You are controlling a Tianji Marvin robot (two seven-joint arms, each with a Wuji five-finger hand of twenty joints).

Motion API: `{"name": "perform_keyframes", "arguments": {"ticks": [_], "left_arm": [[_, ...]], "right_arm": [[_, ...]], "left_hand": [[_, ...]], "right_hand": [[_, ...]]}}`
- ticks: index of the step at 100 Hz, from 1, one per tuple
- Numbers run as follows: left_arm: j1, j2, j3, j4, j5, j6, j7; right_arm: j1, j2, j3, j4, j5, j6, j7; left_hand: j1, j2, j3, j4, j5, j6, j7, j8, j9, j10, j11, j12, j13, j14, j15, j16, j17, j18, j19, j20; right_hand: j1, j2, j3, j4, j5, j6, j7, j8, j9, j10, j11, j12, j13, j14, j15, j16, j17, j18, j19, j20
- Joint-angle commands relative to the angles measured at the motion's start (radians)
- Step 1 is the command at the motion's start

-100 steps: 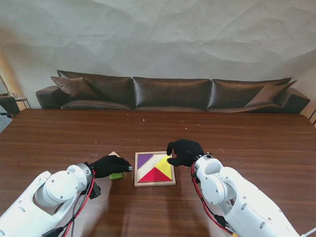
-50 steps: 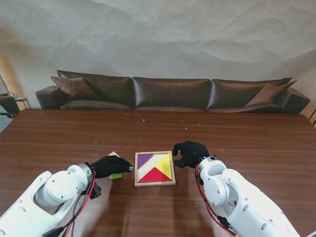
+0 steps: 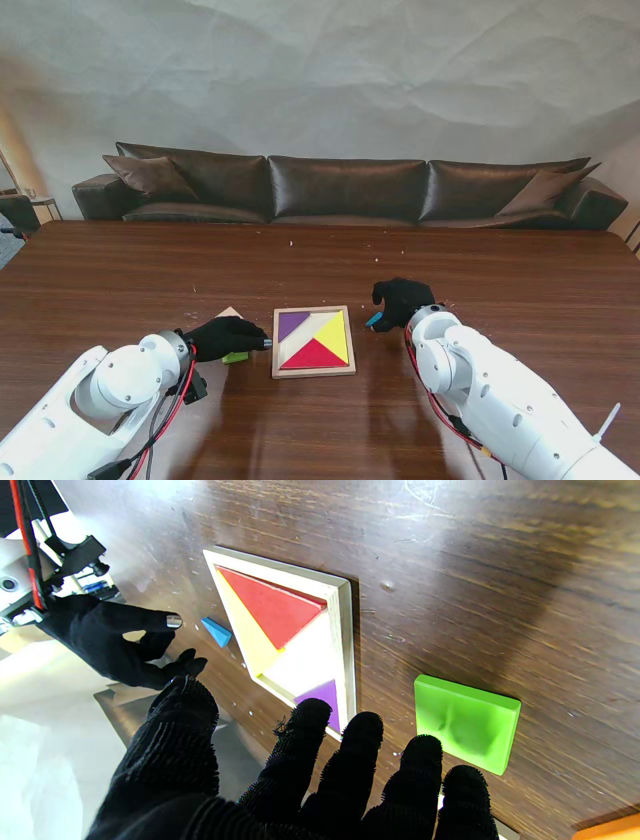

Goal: Assemble the tangram pieces into a square

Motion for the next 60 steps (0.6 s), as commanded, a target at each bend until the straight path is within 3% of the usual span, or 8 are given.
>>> {"name": "perform_keyframes", "arguments": {"ticks": [1,60], "left_arm": [[-0.002,-0.001,0.003,0.0,-0.005,0.004,-0.022],[-0.008,0.0,0.013,0.003,-0.007,0.018,-0.027]], "right_arm": [[0.018,-0.012,-0.008,0.025,0.007,0.005,0.007],[0.142,-0.063,-0.146,0.247,0.092,-0.002,-0.093]], "left_hand": [[0.028,0.038,-0.022,0.03,0.017,0.002,0.004,0.004,0.028,0.01,0.006,0.007,0.018,0.013,0.01,0.012,0.003,0.009,0.011,0.011],[0.028,0.038,-0.024,0.03,0.017,0.001,0.003,0.003,0.028,0.007,0.006,0.007,0.019,0.012,0.011,0.012,0.004,0.008,0.012,0.011]], "right_hand": [[-0.01,-0.091,0.051,-0.028,-0.039,0.015,0.019,-0.005,-0.039,0.026,0.03,-0.01,-0.037,0.005,0.009,0.001,-0.058,0.025,-0.018,-0.021],[0.008,-0.194,0.09,-0.043,-0.005,-0.052,0.051,0.003,-0.024,0.011,0.054,-0.002,-0.026,0.002,0.035,0.004,-0.048,0.025,-0.007,-0.028]]}}
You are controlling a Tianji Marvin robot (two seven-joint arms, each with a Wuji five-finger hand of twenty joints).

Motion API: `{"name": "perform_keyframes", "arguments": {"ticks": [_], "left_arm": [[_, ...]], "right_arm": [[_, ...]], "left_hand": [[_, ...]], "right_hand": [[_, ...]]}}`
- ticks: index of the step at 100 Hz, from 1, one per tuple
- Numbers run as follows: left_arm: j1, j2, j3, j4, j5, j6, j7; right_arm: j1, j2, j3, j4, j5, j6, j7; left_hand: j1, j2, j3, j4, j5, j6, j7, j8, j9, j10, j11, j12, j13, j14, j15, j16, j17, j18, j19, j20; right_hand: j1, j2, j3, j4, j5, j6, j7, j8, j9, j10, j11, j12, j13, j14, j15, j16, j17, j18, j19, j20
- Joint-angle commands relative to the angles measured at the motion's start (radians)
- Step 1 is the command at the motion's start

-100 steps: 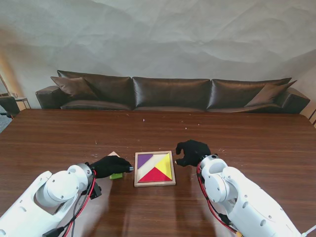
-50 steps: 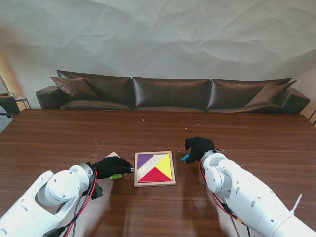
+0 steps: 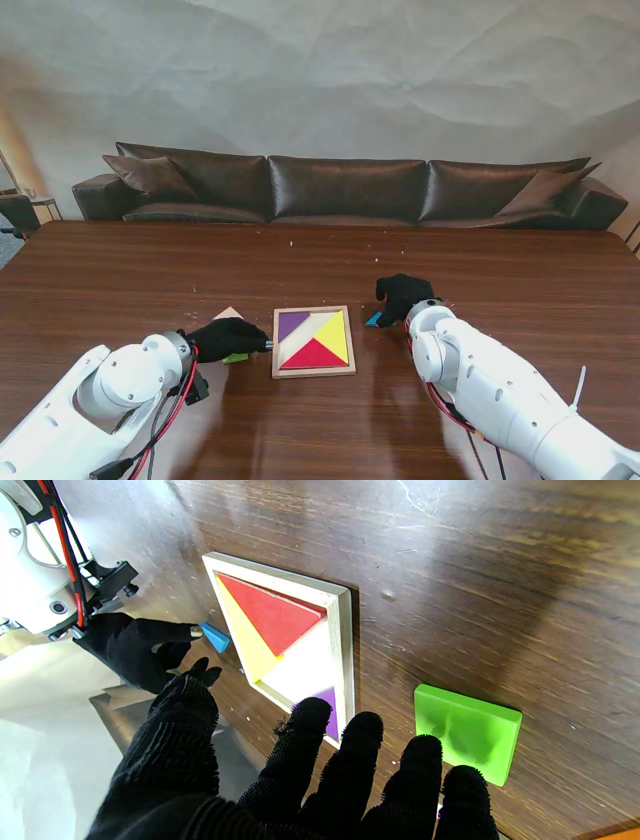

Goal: Assemble the tangram pieces into a square

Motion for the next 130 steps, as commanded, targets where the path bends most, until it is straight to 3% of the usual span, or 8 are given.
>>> {"name": "perform_keyframes", "arguments": {"ticks": [1,30,75,130], "left_arm": [[0.0,-0.001,0.0,-0.001,-0.002,0.002,-0.02],[0.0,-0.001,0.0,0.0,-0.002,0.0,-0.022],[-0.002,0.0,0.004,0.002,-0.001,-0.002,-0.023],[-0.003,-0.001,0.005,0.006,0.0,-0.009,-0.021]], "right_arm": [[0.005,-0.01,-0.01,0.015,0.006,-0.007,0.012],[0.022,-0.028,-0.046,0.072,0.027,-0.027,-0.028],[0.048,-0.06,-0.093,0.162,0.047,-0.059,-0.11],[0.06,-0.083,-0.118,0.223,0.073,-0.089,-0.154]], "left_hand": [[0.028,0.039,-0.024,0.03,0.009,0.001,0.002,0.003,0.028,0.008,0.006,0.007,0.019,0.011,0.011,0.012,0.004,0.008,0.012,0.011],[0.029,0.038,-0.024,0.03,0.009,0.001,0.002,0.003,0.027,0.009,0.006,0.007,0.019,0.012,0.011,0.012,0.005,0.009,0.012,0.012],[0.029,0.04,-0.025,0.031,0.008,0.002,0.002,0.003,0.027,0.01,0.006,0.007,0.019,0.011,0.011,0.012,0.007,0.01,0.012,0.012],[0.03,0.039,-0.026,0.031,0.011,0.002,0.004,0.004,0.028,0.01,0.006,0.007,0.019,0.013,0.011,0.012,0.008,0.011,0.013,0.012]], "right_hand": [[0.009,-0.079,0.056,-0.033,0.005,-0.015,0.024,0.004,-0.024,0.009,0.017,-0.002,-0.026,0.001,0.014,0.004,-0.048,0.025,-0.006,-0.013],[0.02,-0.129,0.075,-0.038,0.051,-0.024,0.056,0.032,0.002,0.001,0.019,-0.001,-0.01,0.0,0.021,0.007,-0.037,0.026,0.004,-0.011],[0.09,-0.198,0.095,-0.036,0.147,-0.033,0.143,0.109,0.14,-0.014,0.019,-0.004,0.072,-0.025,0.055,0.02,0.009,0.031,0.027,-0.015],[0.155,-0.292,0.125,-0.036,0.217,-0.028,0.284,0.266,0.269,0.002,-0.052,-0.037,0.156,-0.051,0.029,0.034,0.069,0.024,0.035,-0.025]]}}
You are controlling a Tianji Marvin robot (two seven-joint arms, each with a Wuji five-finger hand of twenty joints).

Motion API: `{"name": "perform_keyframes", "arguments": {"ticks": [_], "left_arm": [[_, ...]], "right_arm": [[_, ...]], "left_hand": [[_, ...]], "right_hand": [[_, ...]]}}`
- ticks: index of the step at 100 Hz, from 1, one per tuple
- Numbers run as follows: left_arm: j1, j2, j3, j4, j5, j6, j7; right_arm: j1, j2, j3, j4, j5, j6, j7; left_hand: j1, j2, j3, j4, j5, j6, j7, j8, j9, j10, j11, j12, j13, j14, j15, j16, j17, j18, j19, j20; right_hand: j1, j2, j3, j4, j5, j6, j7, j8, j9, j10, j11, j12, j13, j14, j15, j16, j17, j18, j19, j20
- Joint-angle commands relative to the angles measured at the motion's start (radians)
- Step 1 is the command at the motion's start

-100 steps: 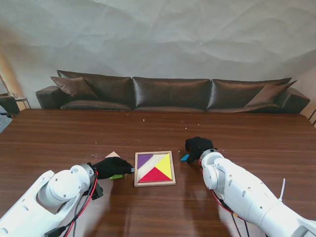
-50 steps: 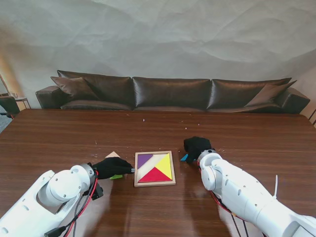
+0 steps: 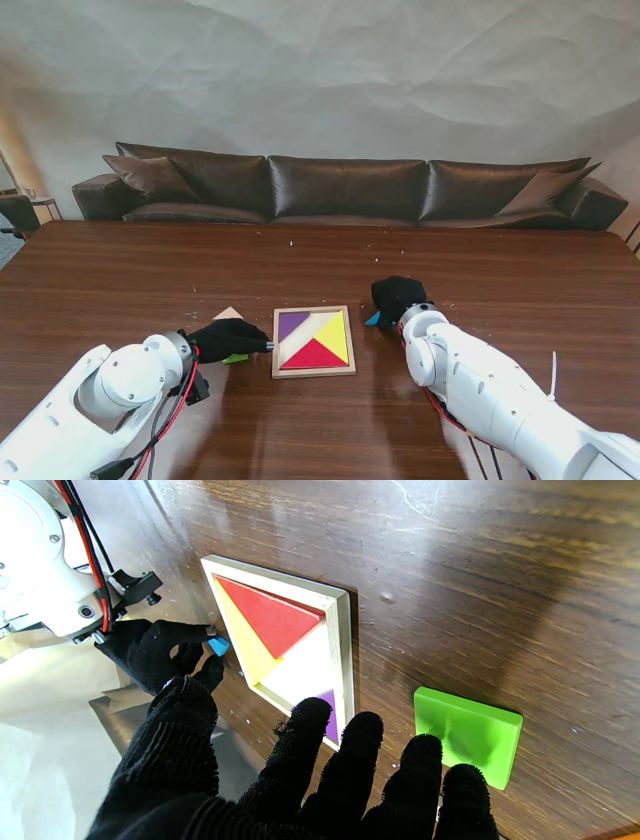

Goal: Assemble the tangram pieces into a square

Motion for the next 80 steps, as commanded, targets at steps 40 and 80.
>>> {"name": "perform_keyframes", "arguments": {"ticks": [40,80], "left_arm": [[0.005,-0.001,-0.003,-0.003,-0.001,-0.002,-0.019],[0.003,-0.002,-0.001,0.0,-0.003,-0.006,-0.019]], "right_arm": [[0.001,-0.014,-0.035,0.051,0.01,-0.044,0.018],[0.02,-0.031,-0.073,0.112,0.027,-0.083,0.0]], "left_hand": [[0.029,0.039,-0.017,0.031,0.007,0.0,0.002,0.003,0.029,0.007,0.007,0.007,0.02,0.01,0.012,0.012,0.0,0.011,0.013,0.012],[0.03,0.038,-0.017,0.031,0.012,0.001,0.003,0.004,0.03,0.01,0.007,0.007,0.022,0.011,0.013,0.013,0.003,0.013,0.014,0.012]], "right_hand": [[0.075,-0.07,0.051,-0.01,0.035,0.007,-0.055,-0.015,0.067,-0.018,-0.085,-0.074,0.069,-0.019,-0.001,0.024,0.067,0.014,0.033,-0.003],[0.152,-0.101,0.044,-0.058,0.153,0.023,-0.015,-0.011,0.099,-0.023,-0.074,-0.055,0.1,-0.038,0.035,0.023,0.092,0.006,0.038,-0.001]]}}
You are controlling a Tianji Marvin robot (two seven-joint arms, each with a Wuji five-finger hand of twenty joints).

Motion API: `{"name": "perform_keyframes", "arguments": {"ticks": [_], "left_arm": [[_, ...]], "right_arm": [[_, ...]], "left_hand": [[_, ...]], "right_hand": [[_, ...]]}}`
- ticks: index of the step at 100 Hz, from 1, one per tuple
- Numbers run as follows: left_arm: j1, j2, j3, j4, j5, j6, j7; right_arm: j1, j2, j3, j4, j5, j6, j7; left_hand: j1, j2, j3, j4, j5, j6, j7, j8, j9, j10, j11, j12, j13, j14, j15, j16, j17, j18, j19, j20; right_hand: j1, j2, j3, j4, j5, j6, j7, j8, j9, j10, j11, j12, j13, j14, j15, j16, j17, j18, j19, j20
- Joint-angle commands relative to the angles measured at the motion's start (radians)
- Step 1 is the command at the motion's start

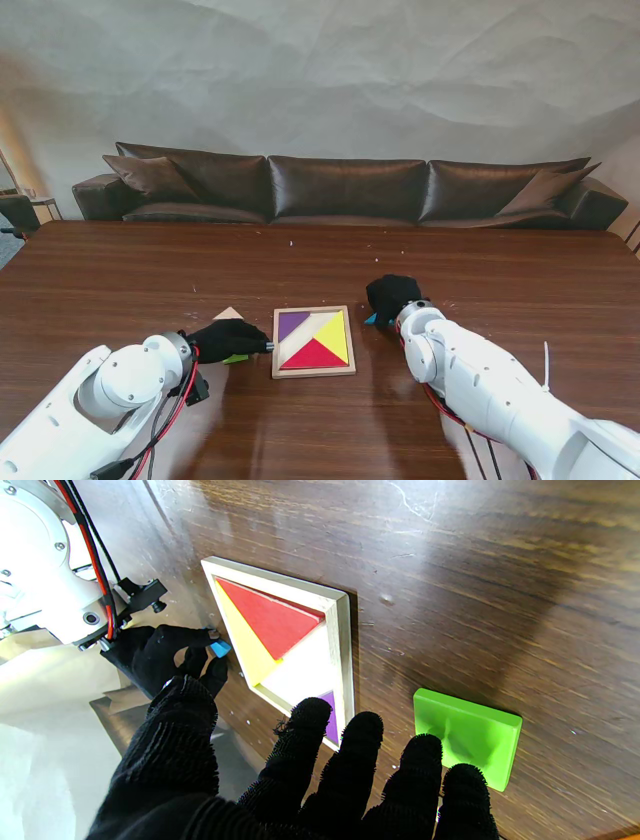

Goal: Assemble the tangram pieces into a square

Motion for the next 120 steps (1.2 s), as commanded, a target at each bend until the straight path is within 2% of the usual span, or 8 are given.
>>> {"name": "perform_keyframes", "arguments": {"ticks": [1,12,45,55,69,90,111,120], "left_arm": [[0.001,-0.002,-0.001,0.0,-0.003,-0.002,-0.019],[0.001,-0.002,0.0,0.001,-0.004,-0.003,-0.019],[0.002,-0.002,-0.001,0.0,-0.004,-0.002,-0.018],[0.002,-0.002,-0.001,0.0,-0.004,-0.003,-0.019],[0.003,-0.002,-0.002,0.0,-0.003,-0.004,-0.019],[0.002,-0.001,-0.001,0.002,-0.002,-0.006,-0.021],[0.0,-0.001,0.001,0.005,-0.003,-0.008,-0.021],[-0.001,-0.001,0.002,0.006,-0.004,-0.01,-0.021]], "right_arm": [[-0.024,-0.008,-0.019,0.04,-0.001,-0.006,0.026],[-0.025,-0.009,-0.02,0.041,0.003,-0.008,0.029],[-0.031,0.003,-0.02,0.023,-0.002,-0.016,0.057],[-0.029,0.008,-0.028,0.023,-0.009,-0.023,0.063],[-0.031,0.013,-0.028,0.015,-0.016,-0.024,0.067],[-0.037,0.024,-0.029,-0.002,-0.028,-0.015,0.084],[-0.037,0.024,-0.039,0.002,-0.039,-0.001,0.076],[-0.038,0.024,-0.042,0.003,-0.045,0.011,0.068]], "left_hand": [[0.029,0.038,-0.017,0.031,0.011,0.001,0.003,0.004,0.03,0.008,0.007,0.007,0.02,0.013,0.012,0.012,0.001,0.013,0.014,0.012],[0.029,0.038,-0.016,0.031,0.01,0.003,0.003,0.004,0.03,0.007,0.007,0.007,0.022,0.012,0.013,0.013,0.001,0.014,0.014,0.012],[0.03,0.037,-0.016,0.031,0.012,0.004,0.004,0.004,0.032,0.01,0.007,0.007,0.024,0.014,0.014,0.013,0.002,0.014,0.014,0.012],[0.029,0.038,-0.016,0.031,0.011,0.003,0.003,0.004,0.032,0.009,0.007,0.007,0.022,0.014,0.013,0.013,0.002,0.013,0.014,0.012],[0.029,0.037,-0.015,0.031,0.012,0.003,0.003,0.004,0.032,0.011,0.007,0.007,0.024,0.015,0.014,0.013,0.003,0.014,0.014,0.012],[0.028,0.037,-0.015,0.031,0.009,0.002,0.002,0.003,0.032,0.009,0.007,0.007,0.024,0.014,0.014,0.013,0.002,0.014,0.014,0.012],[0.027,0.037,-0.014,0.031,0.011,0.001,0.003,0.004,0.032,0.008,0.007,0.007,0.024,0.013,0.014,0.013,0.003,0.014,0.015,0.012],[0.027,0.037,-0.014,0.031,0.011,0.001,0.003,0.004,0.032,0.009,0.007,0.007,0.025,0.013,0.014,0.013,0.003,0.015,0.014,0.012]], "right_hand": [[0.129,-0.03,-0.001,-0.057,0.021,0.017,0.028,0.007,0.017,-0.052,-0.076,-0.058,0.049,-0.016,0.016,-0.003,0.094,0.006,0.037,-0.002],[0.174,-0.051,-0.004,-0.127,0.024,0.008,0.071,0.023,0.04,-0.044,-0.103,-0.075,0.063,-0.013,0.016,-0.016,0.111,0.008,0.038,-0.003],[0.204,-0.064,-0.005,-0.152,-0.001,-0.039,0.18,0.065,0.164,-0.068,-0.212,-0.169,0.088,-0.024,0.047,-0.011,0.143,0.022,0.035,0.003],[0.189,-0.068,-0.001,-0.141,-0.023,-0.047,0.131,0.082,0.181,-0.088,-0.229,-0.19,0.09,-0.03,0.062,-0.011,0.143,0.023,0.034,0.005],[0.182,-0.065,-0.005,-0.134,-0.082,-0.05,0.025,0.05,0.145,-0.106,-0.22,-0.183,0.088,-0.028,0.055,-0.015,0.131,0.023,0.031,0.008],[0.148,-0.039,-0.001,-0.077,-0.108,-0.032,-0.045,-0.015,0.069,-0.087,-0.154,-0.145,0.077,-0.019,0.059,0.007,0.108,0.033,0.031,0.025],[0.155,-0.04,0.0,-0.072,-0.078,0.012,-0.043,-0.031,0.088,-0.075,-0.12,-0.127,0.096,-0.033,0.099,0.011,0.124,0.043,0.047,0.027],[0.125,-0.023,0.004,-0.015,-0.072,0.026,-0.041,-0.038,0.088,-0.068,-0.125,-0.126,0.098,-0.035,0.107,0.012,0.127,0.047,0.052,0.023]]}}
